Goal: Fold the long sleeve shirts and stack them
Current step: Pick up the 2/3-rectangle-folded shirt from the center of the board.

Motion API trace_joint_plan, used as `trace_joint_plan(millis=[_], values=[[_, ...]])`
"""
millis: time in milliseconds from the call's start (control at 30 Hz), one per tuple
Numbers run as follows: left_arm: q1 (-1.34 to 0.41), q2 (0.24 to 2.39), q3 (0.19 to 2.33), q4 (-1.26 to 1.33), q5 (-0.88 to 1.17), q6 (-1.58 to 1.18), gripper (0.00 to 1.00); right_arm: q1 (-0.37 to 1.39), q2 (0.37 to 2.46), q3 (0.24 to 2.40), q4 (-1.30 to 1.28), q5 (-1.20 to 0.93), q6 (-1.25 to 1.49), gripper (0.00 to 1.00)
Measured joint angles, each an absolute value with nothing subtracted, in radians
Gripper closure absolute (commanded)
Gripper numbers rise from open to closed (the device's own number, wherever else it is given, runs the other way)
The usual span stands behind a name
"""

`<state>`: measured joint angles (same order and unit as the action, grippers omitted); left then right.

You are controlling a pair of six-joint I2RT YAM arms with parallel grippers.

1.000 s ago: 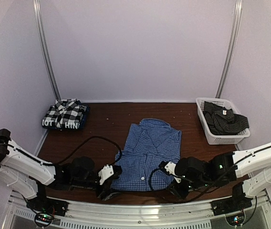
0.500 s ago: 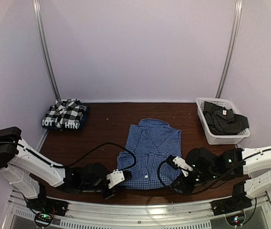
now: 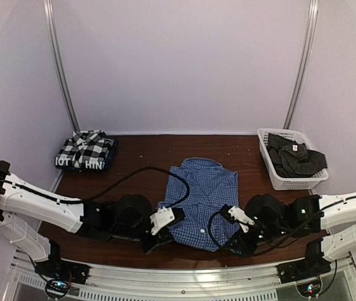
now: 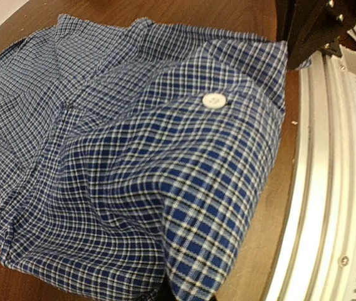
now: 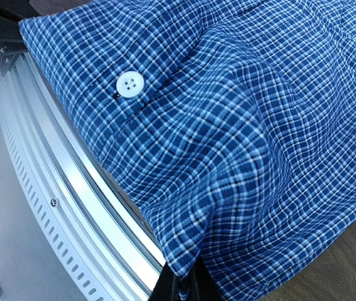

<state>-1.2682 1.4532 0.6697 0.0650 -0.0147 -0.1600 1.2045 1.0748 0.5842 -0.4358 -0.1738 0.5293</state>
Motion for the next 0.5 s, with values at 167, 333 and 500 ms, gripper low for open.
trace_joint_plan(millis=[167,333,500], values=[[-1.229,1.411,0.735,-0.027,0.088,-0.209,1.00,1.213,1.058,0.584,-0.440,-0.154,0.538,0.61],[-1.162,1.380,0.752,-0.111,0.194,-0.243,1.00,1.248,1.016,0.585,-0.445,-0.112,0.552,0.31],[-1.117,1.380,0.785,-0.179,0.282,-0.262,1.00,1.310,1.022,0.592,-0.461,-0.048,0.566,0.18]])
